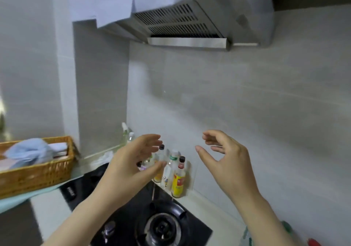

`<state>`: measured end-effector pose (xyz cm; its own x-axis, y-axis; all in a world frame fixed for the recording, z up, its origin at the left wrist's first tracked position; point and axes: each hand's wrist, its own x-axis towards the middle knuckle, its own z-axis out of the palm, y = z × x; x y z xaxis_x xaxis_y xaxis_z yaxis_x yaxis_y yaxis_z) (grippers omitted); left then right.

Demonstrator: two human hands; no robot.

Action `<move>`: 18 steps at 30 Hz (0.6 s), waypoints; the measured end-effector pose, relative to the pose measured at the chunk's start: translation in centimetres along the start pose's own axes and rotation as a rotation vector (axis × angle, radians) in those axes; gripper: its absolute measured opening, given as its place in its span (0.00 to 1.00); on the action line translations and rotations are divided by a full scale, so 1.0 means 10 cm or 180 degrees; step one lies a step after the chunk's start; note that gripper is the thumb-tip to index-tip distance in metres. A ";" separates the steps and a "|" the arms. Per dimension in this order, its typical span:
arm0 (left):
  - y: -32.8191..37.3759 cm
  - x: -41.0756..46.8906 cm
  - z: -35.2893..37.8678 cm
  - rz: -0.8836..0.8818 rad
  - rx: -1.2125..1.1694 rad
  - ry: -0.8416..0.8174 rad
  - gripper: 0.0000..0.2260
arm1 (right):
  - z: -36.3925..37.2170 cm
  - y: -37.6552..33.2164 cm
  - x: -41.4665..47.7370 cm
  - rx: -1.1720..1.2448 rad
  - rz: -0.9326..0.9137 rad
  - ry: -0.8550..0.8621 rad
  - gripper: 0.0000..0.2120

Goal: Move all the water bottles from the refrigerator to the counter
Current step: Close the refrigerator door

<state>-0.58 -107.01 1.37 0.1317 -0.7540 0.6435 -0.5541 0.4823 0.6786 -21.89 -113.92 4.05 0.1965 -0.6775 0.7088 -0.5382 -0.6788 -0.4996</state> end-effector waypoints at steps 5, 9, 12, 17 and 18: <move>-0.11 -0.23 -0.74 -0.0062 0.0364 0.0442 0.23 | 0.59 -0.51 0.18 0.0349 -0.0364 -0.0199 0.15; -0.23 -0.39 -1.38 -0.0218 0.0620 0.0710 0.21 | 1.13 -1.03 0.28 0.0634 -0.0613 -0.0396 0.15; -0.27 -0.53 -1.84 -0.0299 0.0809 0.0926 0.24 | 1.54 -1.46 0.28 0.0846 -0.0860 -0.0558 0.15; -0.32 -0.87 -2.57 -0.0544 0.1157 0.1302 0.21 | 2.15 -2.13 0.24 0.1270 -0.1184 -0.0770 0.17; -0.32 -0.96 -2.70 -0.0577 0.1264 0.1391 0.22 | 2.26 -2.25 0.22 0.1355 -0.1243 -0.0820 0.17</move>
<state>22.15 -89.28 2.62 0.5305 -0.5154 0.6730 -0.7440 0.0972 0.6610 9.16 -106.51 5.60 0.5320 -0.3674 0.7629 -0.0241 -0.9071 -0.4201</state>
